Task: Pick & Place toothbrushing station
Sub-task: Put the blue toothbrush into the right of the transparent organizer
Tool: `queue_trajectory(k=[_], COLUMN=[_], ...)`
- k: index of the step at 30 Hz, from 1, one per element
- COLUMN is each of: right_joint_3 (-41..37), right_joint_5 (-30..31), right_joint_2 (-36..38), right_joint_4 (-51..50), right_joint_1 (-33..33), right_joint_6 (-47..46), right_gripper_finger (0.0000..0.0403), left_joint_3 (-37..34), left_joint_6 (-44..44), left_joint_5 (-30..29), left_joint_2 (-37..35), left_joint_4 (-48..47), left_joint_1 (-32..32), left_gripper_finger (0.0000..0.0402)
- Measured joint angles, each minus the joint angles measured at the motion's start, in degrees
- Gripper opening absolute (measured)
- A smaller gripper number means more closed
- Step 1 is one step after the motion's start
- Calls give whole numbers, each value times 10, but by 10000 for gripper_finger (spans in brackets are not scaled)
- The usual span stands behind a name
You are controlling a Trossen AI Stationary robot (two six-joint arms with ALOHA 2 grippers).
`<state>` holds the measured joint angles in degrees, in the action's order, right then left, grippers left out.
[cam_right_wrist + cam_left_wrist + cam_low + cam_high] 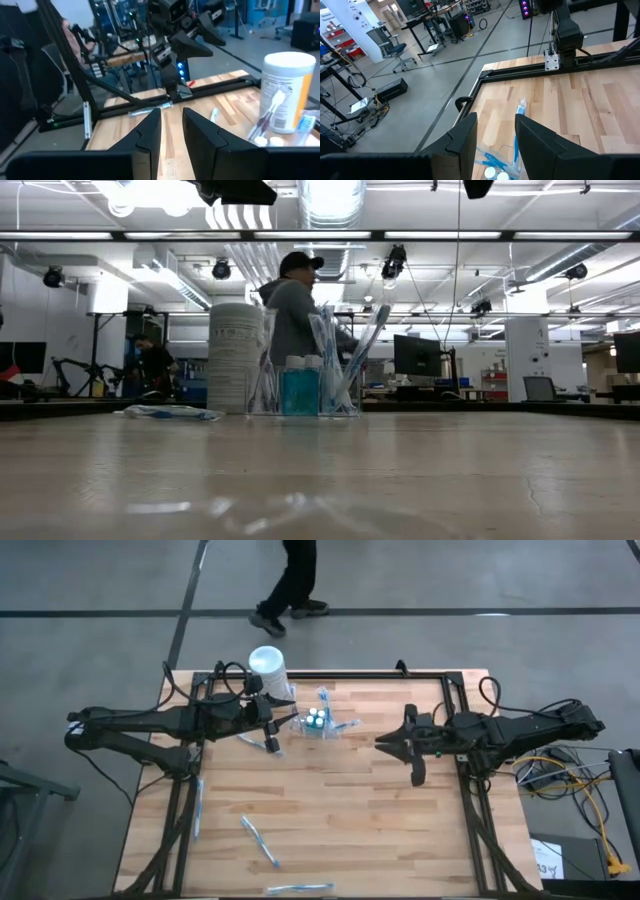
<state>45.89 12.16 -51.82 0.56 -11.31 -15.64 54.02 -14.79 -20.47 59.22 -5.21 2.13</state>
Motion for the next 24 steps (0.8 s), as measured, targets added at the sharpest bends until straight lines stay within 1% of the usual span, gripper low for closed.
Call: queue_trajectory(k=[2, 7, 16, 24], right_joint_3=[-21, -42, -44, -44], right_joint_5=[-2, 0, -1, -1], right_joint_2=[11, 28, 30, 23], right_joint_4=[23, 27, 28, 27], right_joint_1=[0, 0, 0, 0], right_joint_6=[-1, 1, 32, 32], right_gripper_finger=[80, 81, 68, 77], left_joint_3=[0, 0, 0, 0], left_joint_6=[0, 0, 0, 0], left_joint_5=[0, 0, 0, 0], left_joint_2=[0, 0, 0, 0], left_joint_4=[0, 0, 0, 0], left_joint_1=[0, 0, 0, 0], left_gripper_finger=[138, 138, 138, 138])
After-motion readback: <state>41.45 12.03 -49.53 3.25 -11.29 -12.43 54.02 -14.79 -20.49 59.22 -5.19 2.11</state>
